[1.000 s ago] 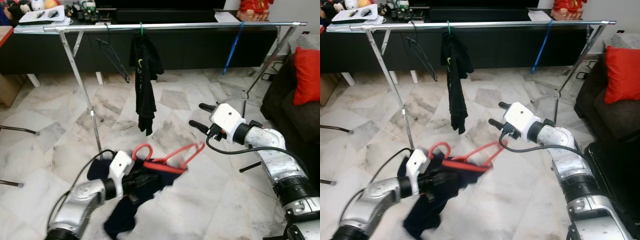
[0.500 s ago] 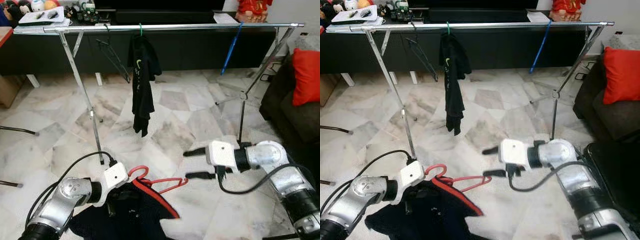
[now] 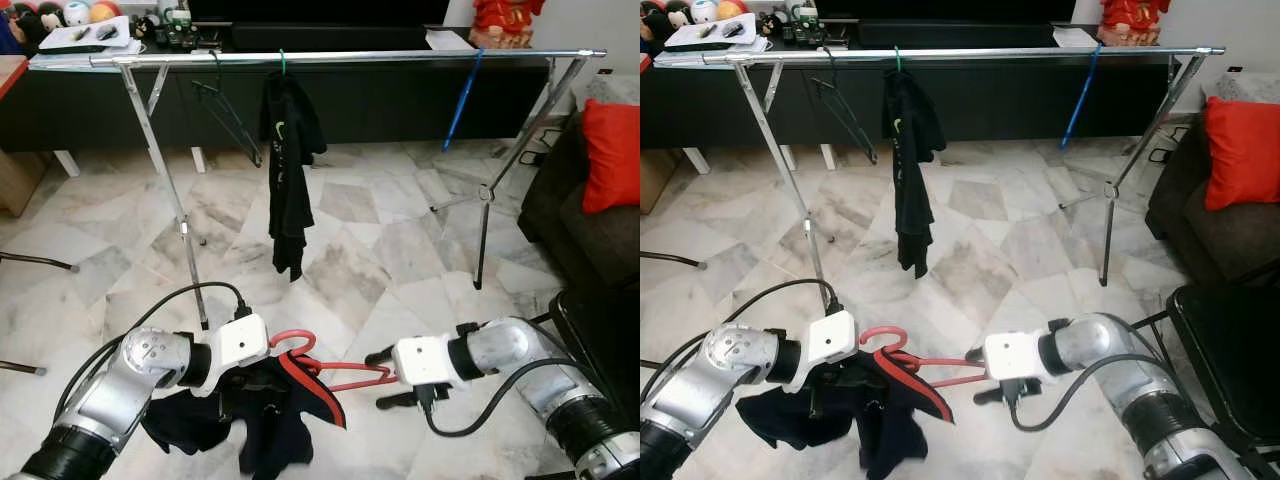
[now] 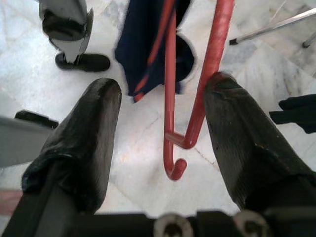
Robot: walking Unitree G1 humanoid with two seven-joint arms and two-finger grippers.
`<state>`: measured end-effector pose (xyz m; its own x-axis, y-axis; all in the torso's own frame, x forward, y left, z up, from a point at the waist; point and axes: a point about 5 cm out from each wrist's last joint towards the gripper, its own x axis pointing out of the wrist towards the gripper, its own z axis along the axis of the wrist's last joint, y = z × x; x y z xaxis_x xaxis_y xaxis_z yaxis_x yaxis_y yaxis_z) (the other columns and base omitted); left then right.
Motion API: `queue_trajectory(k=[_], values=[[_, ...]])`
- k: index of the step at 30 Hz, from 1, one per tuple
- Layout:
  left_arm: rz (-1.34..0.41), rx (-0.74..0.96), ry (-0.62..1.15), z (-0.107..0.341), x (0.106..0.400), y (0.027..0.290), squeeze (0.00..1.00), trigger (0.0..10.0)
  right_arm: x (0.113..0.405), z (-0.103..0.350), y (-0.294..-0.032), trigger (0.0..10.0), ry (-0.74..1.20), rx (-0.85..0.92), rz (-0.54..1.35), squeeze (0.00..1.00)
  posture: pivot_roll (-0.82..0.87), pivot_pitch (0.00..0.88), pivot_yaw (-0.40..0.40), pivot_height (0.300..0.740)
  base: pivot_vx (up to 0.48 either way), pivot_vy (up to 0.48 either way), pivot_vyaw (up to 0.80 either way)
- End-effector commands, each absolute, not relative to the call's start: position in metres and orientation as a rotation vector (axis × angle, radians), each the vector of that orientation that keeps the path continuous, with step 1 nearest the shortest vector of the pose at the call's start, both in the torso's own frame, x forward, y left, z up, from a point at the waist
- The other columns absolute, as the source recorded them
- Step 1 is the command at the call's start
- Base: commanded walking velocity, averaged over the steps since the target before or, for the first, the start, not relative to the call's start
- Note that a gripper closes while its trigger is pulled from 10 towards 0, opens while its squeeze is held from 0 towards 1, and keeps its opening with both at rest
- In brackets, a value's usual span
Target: Hang hanger
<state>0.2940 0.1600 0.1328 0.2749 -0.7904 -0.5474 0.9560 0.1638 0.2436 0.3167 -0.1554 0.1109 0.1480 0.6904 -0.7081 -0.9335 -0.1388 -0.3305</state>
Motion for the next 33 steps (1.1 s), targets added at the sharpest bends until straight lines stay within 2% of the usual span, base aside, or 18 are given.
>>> queue_trajectory(k=[1, 7, 10, 12, 20, 33], values=[[-1.304, 0.639, 0.285, 0.142, 0.294, 0.154, 0.0, 10.0, 0.312, 0.101, -0.163, 10.0, 0.402, -0.947, 1.474, 0.0, -0.02, 0.18, -0.05, 0.74, 0.0, 0.0, 0.0], [-1.316, 0.648, 0.283, 0.144, 0.293, 0.152, 0.0, 10.0, 0.313, 0.095, -0.166, 10.0, 0.419, -1.008, 1.459, 0.0, -0.02, 0.184, -0.051, 0.74, 0.0, 0.0, 0.0], [-1.323, 0.658, 0.275, 0.145, 0.292, 0.149, 0.0, 10.0, 0.321, 0.089, -0.167, 10.0, 0.435, -1.09, 1.365, 0.0, -0.01, 0.186, -0.051, 0.74, 0.0, 0.0, 0.0], [-1.323, 0.659, 0.274, 0.146, 0.293, 0.148, 0.0, 10.0, 0.329, 0.091, -0.163, 10.0, 0.403, -1.083, 1.275, 0.0, -0.01, 0.186, -0.051, 0.74, 0.0, 0.0, 0.0], [-1.329, 0.659, 0.276, 0.146, 0.293, 0.147, 0.0, 10.0, 0.331, 0.089, -0.161, 10.0, 0.404, -1.05, 1.251, 0.0, -0.01, 0.19, -0.052, 0.74, 0.0, 0.0, 0.0], [-1.349, 0.656, 0.282, 0.147, 0.29, 0.144, 0.0, 10.0, 0.32, 0.073, -0.161, 10.0, 0.488, -0.98, 1.36, 0.0, 0.0, 0.189, -0.053, 0.74, 0.0, 0.0, 0.0]])
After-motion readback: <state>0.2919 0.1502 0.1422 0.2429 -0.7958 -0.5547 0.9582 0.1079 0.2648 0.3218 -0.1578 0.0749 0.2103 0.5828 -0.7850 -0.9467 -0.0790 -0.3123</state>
